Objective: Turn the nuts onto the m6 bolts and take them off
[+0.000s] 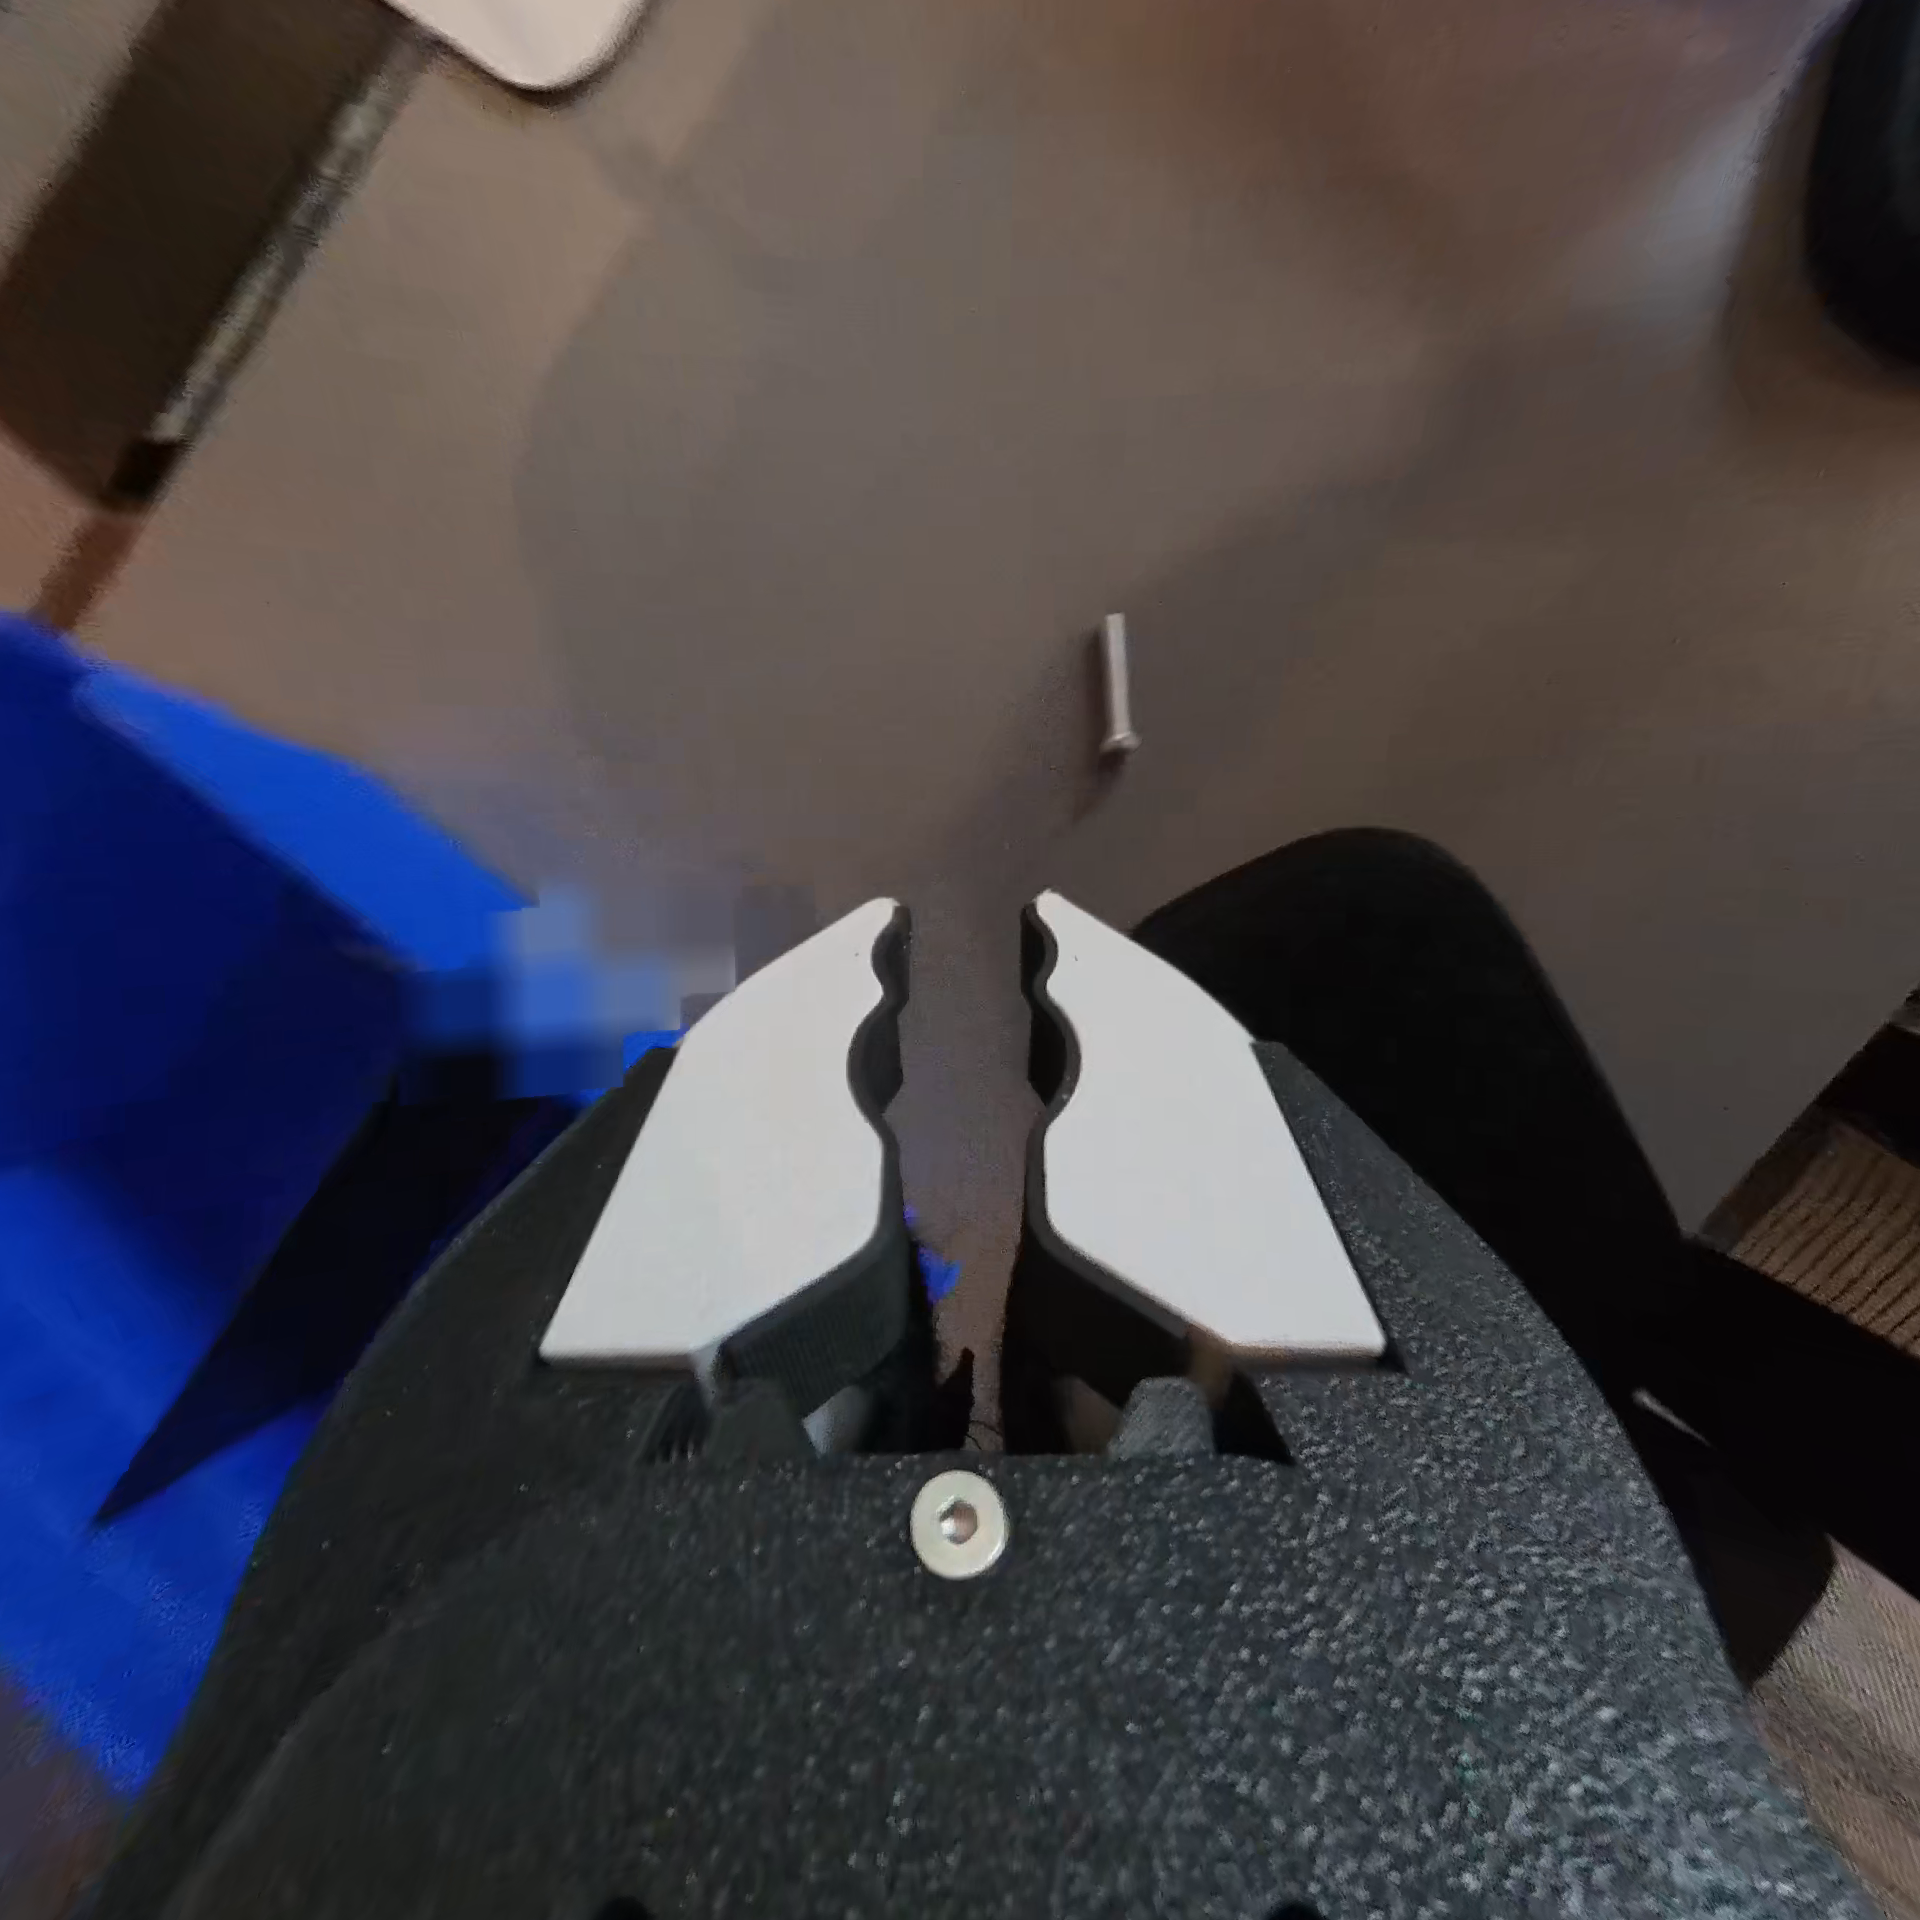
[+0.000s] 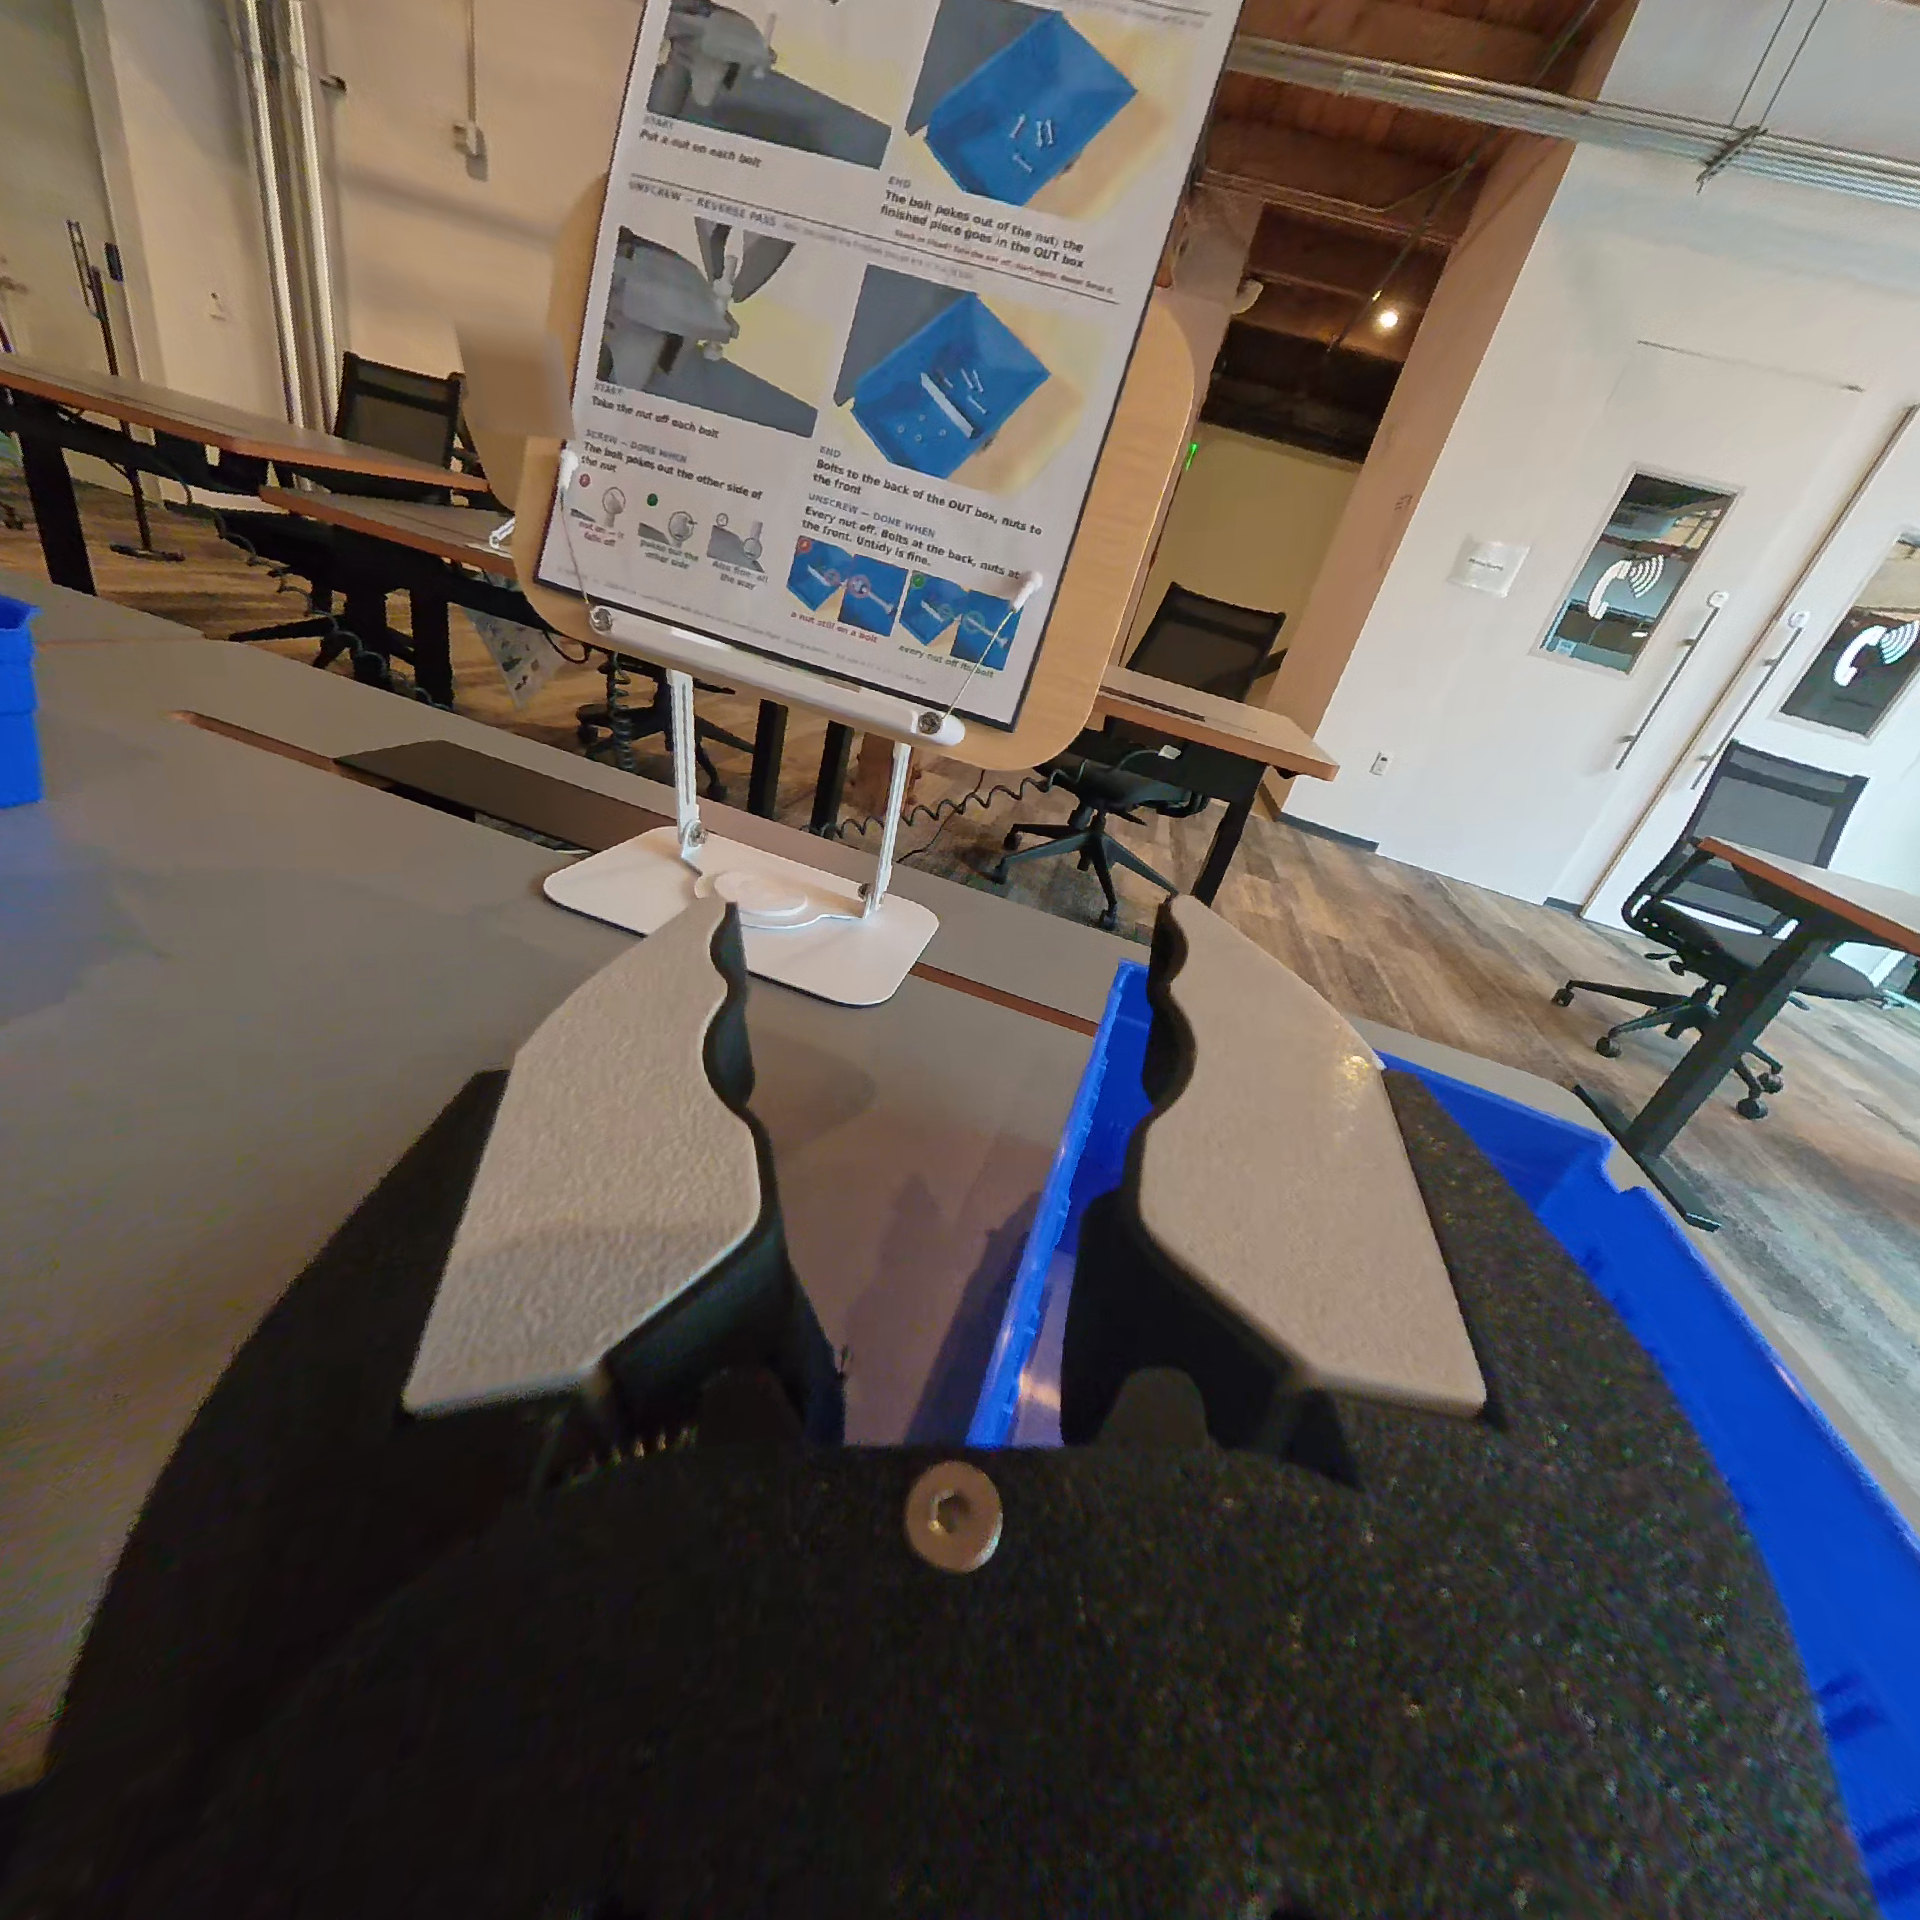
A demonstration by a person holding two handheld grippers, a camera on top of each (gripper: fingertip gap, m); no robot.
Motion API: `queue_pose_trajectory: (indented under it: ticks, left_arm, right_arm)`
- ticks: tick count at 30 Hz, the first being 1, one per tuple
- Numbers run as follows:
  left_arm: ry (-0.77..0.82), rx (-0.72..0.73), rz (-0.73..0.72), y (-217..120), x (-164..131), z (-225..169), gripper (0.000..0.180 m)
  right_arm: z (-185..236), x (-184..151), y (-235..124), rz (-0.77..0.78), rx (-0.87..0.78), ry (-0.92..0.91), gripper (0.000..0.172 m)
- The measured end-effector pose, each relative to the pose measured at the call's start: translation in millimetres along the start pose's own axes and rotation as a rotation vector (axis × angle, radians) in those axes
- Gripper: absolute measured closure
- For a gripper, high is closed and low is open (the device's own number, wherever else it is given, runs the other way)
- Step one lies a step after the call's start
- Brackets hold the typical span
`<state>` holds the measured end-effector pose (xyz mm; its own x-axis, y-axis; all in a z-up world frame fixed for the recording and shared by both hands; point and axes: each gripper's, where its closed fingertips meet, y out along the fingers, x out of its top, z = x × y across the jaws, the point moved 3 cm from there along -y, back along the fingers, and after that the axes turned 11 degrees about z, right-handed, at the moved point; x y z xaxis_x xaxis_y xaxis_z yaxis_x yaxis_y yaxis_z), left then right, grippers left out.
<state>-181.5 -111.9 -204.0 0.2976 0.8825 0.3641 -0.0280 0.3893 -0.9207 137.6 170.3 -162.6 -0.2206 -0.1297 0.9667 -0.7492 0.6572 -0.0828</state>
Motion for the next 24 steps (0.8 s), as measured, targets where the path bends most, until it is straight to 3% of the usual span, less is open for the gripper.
queue_pose_trajectory:
  ticks: [3, 7, 13, 24]
  left_arm:
    - [-0.073, 0.062, -0.016, -35, -30, 37, 0.158]
    - [-0.166, -0.005, -0.048, -41, -63, 73, 0.151]
    - [-0.193, -0.086, 0.111, 11, -108, 103, 0.153]
    - [-0.157, -0.116, 0.240, 68, -142, 130, 0.156]
  right_arm:
    - [2, -1, 1, 0.004, 0.003, -0.001, 0.098]
    - [5, 3, 1, -0.009, 0.009, -0.007, 0.098]
    - [7, 6, 1, -0.020, -0.007, -0.030, 0.098]
    - [10, 4, 5, -0.001, -0.019, -0.066, 0.099]
